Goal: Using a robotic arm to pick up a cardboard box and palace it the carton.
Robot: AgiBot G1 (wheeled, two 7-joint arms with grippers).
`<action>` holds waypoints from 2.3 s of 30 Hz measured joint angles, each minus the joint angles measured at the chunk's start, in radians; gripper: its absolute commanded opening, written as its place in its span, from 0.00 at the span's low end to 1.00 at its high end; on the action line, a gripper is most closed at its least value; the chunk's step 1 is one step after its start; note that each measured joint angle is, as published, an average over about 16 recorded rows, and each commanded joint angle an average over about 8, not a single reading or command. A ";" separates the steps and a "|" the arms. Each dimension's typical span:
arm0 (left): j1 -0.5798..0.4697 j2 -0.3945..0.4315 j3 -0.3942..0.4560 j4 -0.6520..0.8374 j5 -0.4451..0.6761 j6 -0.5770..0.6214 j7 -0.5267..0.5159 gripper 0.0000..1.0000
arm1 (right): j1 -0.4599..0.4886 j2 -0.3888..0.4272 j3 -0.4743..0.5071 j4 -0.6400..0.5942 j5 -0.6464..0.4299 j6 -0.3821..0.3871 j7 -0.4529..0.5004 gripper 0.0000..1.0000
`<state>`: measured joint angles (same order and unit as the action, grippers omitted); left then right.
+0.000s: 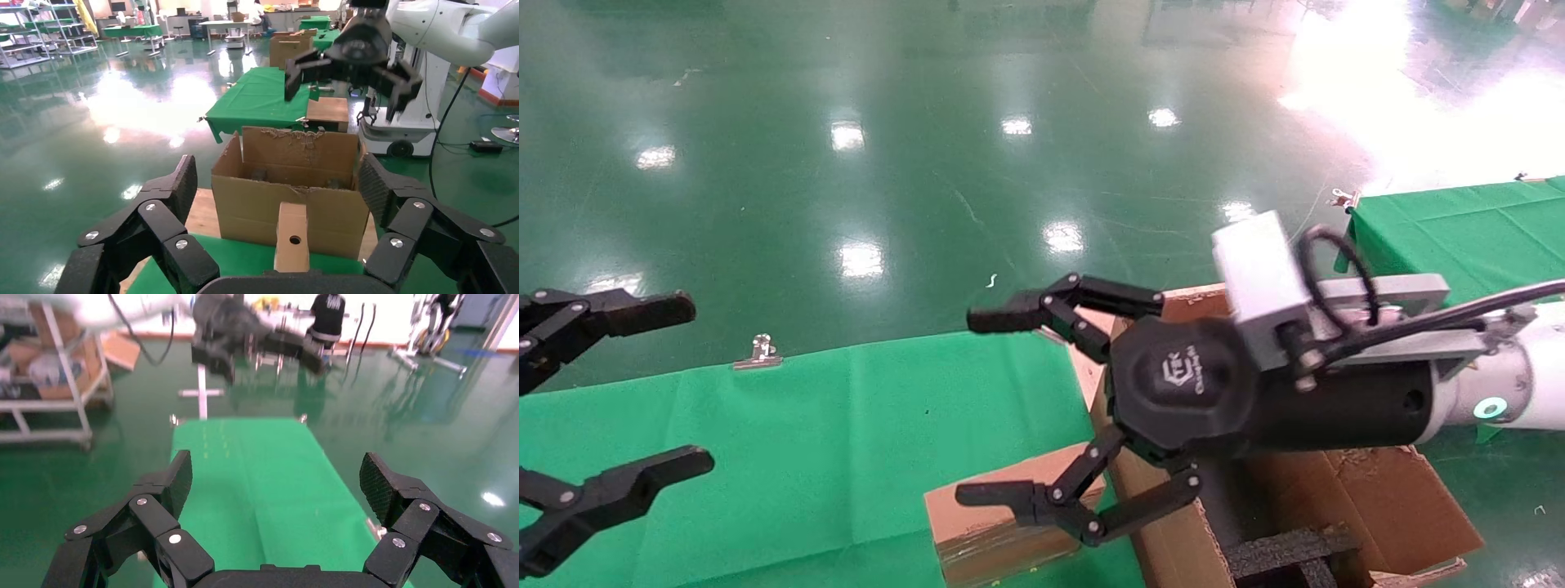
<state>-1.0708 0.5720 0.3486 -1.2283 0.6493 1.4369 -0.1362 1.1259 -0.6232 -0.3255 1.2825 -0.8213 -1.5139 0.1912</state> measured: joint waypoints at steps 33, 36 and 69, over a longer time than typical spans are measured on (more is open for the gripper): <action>0.000 0.000 0.000 0.000 0.000 0.000 0.000 0.05 | 0.362 -0.230 -0.454 -0.096 -0.695 -0.050 -0.112 1.00; 0.000 0.000 0.000 0.000 0.000 0.000 0.000 0.43 | 0.382 -0.250 -0.482 -0.092 -0.730 -0.045 -0.112 1.00; 0.000 0.000 0.000 0.000 0.000 0.000 0.000 1.00 | 0.407 -0.287 -0.524 -0.084 -0.782 -0.033 -0.114 0.00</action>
<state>-1.0706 0.5717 0.3485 -1.2279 0.6493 1.4365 -0.1362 1.5325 -0.9097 -0.8493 1.1984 -1.6031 -1.5472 0.0768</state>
